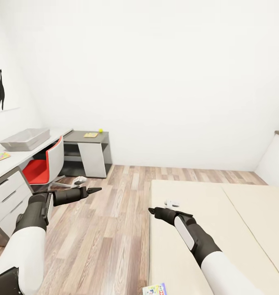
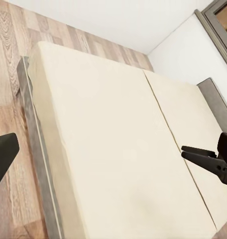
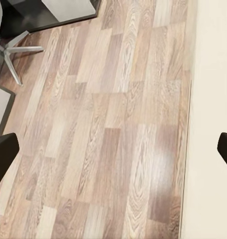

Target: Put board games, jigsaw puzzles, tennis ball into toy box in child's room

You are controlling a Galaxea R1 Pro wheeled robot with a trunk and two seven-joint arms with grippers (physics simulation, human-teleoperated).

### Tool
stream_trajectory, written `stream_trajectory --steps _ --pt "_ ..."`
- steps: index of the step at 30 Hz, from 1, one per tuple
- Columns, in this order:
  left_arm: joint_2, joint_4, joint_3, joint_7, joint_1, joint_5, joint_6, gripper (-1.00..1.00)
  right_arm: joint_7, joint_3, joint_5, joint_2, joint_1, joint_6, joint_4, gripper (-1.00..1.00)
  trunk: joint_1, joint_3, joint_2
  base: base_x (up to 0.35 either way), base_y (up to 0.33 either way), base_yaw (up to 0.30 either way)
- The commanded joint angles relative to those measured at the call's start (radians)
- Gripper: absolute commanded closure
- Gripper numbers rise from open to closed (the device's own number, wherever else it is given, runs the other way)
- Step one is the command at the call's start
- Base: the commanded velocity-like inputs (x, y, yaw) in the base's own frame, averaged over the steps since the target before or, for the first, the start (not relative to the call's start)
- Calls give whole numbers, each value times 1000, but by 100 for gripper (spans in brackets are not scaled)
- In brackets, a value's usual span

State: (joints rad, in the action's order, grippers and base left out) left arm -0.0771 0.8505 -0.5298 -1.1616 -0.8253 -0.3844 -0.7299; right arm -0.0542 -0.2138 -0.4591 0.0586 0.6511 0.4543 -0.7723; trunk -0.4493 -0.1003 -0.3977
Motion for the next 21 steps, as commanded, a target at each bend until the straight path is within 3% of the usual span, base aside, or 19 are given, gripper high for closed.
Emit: stream_trajectory --steps 1,21 --pt "1 1 -4 -9 -2 -10 -8 -100 -1 0 -1 0 1 4 -1 -100 -1 -2 -2 0 0 9" --pt "1 1 -4 -10 -2 -10 -8 -100 -1 0 -4 0 1 4 -1 -100 -1 -1 -2 0 0 -3"
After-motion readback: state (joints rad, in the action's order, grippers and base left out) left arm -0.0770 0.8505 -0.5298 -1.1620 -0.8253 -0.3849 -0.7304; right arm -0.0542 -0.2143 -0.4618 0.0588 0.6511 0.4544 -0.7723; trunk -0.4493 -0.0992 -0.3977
